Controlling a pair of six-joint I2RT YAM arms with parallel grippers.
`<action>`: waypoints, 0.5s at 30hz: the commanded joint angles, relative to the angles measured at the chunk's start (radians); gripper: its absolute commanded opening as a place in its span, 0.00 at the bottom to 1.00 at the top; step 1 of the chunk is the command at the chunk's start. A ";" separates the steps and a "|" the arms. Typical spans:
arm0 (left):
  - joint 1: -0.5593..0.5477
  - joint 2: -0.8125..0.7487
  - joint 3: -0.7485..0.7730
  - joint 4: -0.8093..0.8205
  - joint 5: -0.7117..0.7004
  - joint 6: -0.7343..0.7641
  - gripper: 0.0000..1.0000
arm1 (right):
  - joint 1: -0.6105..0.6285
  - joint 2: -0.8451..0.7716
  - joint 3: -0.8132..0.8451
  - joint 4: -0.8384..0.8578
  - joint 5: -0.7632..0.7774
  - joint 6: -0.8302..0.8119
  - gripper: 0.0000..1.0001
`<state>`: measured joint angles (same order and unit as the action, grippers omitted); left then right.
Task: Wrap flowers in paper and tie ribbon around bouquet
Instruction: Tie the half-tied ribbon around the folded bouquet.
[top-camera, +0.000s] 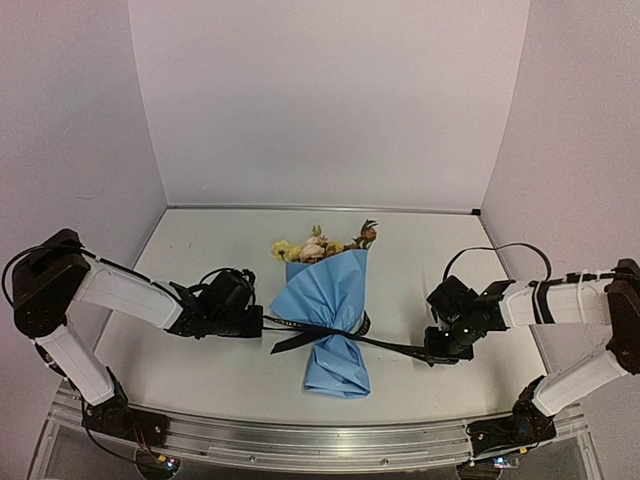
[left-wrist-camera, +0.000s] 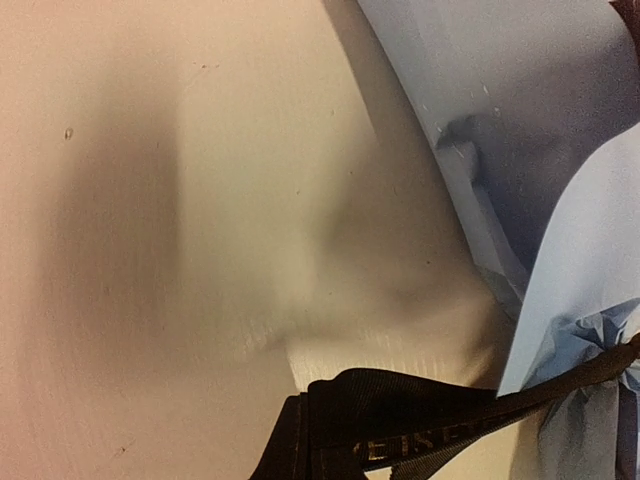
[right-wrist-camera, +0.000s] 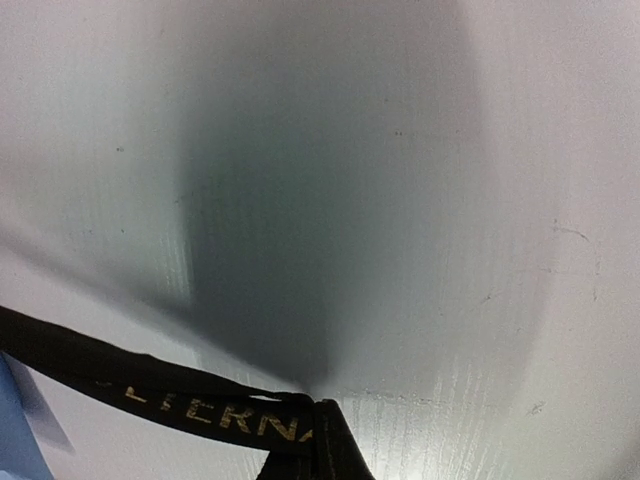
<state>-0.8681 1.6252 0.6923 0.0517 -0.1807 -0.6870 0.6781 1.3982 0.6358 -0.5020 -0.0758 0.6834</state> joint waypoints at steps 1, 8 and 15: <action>0.024 -0.077 -0.148 -0.009 -0.179 -0.050 0.00 | -0.029 0.008 -0.112 -0.119 0.151 -0.008 0.00; 0.029 -0.148 -0.200 0.038 -0.160 0.021 0.00 | -0.003 -0.043 -0.179 -0.058 0.169 0.082 0.00; 0.028 -0.168 -0.189 0.118 -0.040 0.118 0.00 | 0.058 -0.153 -0.109 -0.175 0.131 0.042 0.25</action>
<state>-0.8793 1.4827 0.5207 0.1997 -0.1710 -0.6548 0.7403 1.2966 0.5127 -0.3903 -0.0534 0.7388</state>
